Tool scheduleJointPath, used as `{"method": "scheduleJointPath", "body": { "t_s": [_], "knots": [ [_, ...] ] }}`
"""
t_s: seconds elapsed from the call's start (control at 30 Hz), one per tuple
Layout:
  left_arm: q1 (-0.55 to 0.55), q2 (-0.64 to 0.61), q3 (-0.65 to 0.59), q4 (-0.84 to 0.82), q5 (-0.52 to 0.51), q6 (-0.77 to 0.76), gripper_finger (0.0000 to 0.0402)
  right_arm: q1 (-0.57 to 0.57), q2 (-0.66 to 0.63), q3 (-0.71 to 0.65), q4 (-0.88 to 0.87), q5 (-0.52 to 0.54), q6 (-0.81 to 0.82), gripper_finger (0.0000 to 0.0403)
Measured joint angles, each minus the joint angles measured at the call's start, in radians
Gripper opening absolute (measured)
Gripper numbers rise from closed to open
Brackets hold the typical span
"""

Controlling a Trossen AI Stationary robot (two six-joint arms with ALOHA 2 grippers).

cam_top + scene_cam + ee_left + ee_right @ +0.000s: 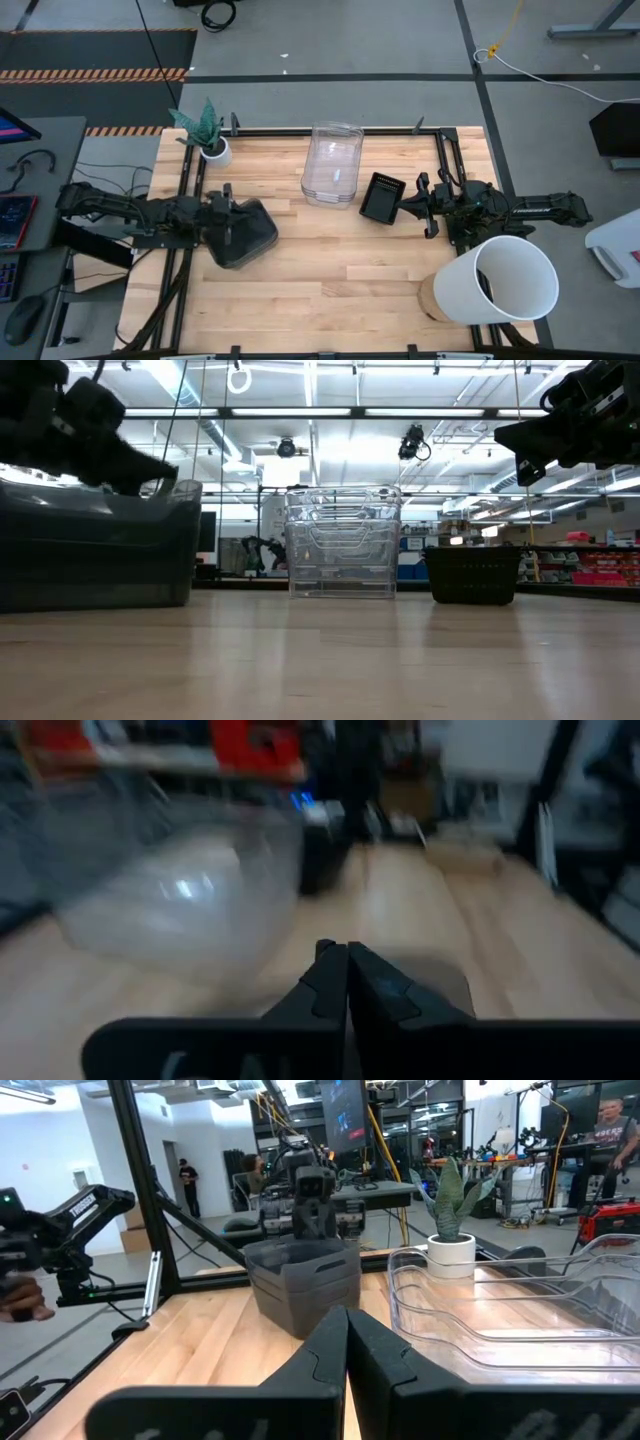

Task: Stack baskets by color
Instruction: Return to Home Position

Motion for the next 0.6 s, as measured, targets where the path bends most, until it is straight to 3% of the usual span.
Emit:
{"method": "scheduleJointPath", "body": {
  "t_s": [0.2,0.37,0.6],
  "knots": [
    [0.0,-0.001,0.0,0.205,-0.088,0.094,0.0008,0.0,0.0,0.0,0.0,0.0,0.0,0.0012],
    [0.0,-0.001,0.0,0.225,-0.097,0.144,0.0011,0.0,0.0,0.0,0.0,0.0,0.0,0.0012],
    [0.0,0.0,0.0,0.129,0.127,-0.002,0.0023,0.0,0.0,0.0,0.0,0.0,0.0,0.0012]
  ]
}}
